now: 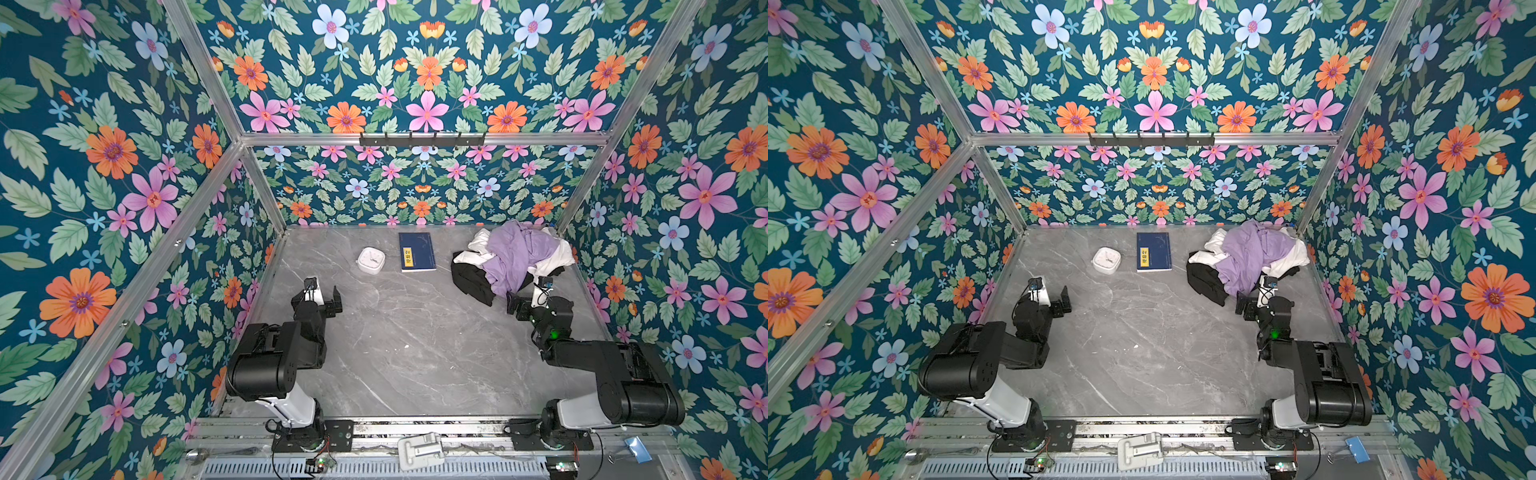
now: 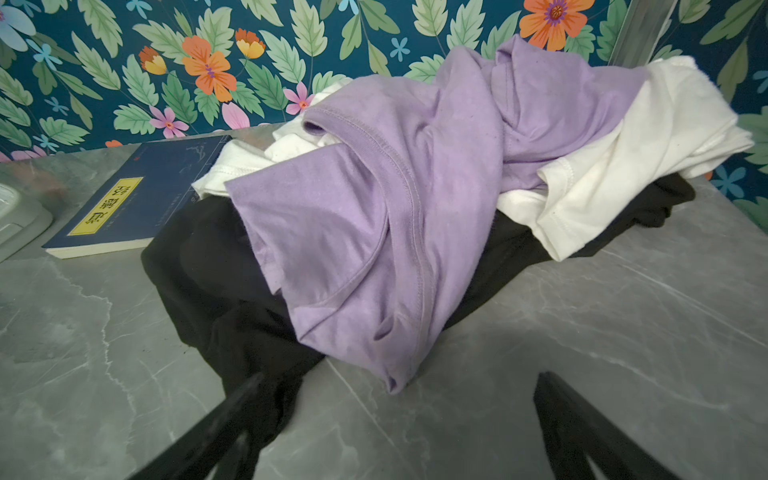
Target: Pick out a specific cloth from the pile
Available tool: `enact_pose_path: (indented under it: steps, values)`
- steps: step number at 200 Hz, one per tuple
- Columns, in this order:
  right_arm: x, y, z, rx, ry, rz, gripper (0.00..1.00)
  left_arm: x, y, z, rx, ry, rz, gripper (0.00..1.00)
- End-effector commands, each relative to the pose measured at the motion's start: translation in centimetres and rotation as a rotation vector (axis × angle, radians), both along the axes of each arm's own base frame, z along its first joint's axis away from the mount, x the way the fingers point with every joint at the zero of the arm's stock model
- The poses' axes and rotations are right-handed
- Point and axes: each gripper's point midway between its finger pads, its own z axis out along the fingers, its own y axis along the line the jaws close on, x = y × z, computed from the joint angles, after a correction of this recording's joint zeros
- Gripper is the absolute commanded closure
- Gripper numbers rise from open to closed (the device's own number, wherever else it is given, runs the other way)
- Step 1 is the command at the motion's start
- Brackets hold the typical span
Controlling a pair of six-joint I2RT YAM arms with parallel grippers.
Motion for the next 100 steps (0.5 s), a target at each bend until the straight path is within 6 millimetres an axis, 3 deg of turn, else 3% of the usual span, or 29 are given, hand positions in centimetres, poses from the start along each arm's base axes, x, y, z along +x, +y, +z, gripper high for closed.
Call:
enact_pose_path:
  steps: [1,18,42,53,76,100]
  values:
    - [0.0,0.0,0.4,-0.027,-0.013,-0.003,0.01,0.0,0.1,0.8,0.001,-0.033,0.005,0.0]
    - [0.0,0.4,1.2,-0.044,-0.024,0.008,0.01,-0.1,0.5,1.6,0.02,-0.03,0.065,0.0]
    - [-0.3,0.5,2.6,-0.052,0.04,-0.018,0.01,-0.5,3.3,3.1,0.02,0.022,0.303,0.0]
    - [-0.6,0.4,3.3,-0.042,0.055,-0.038,0.01,-0.6,3.6,3.6,0.024,0.058,0.357,0.0]
    - [-1.4,0.4,5.3,0.025,0.074,-0.08,0.01,0.1,1.9,5.6,0.014,0.053,0.366,0.0]
    - [-2.0,1.7,7.6,0.141,0.063,-0.048,0.01,2.0,-1.4,5.6,-0.095,0.195,0.248,0.0]
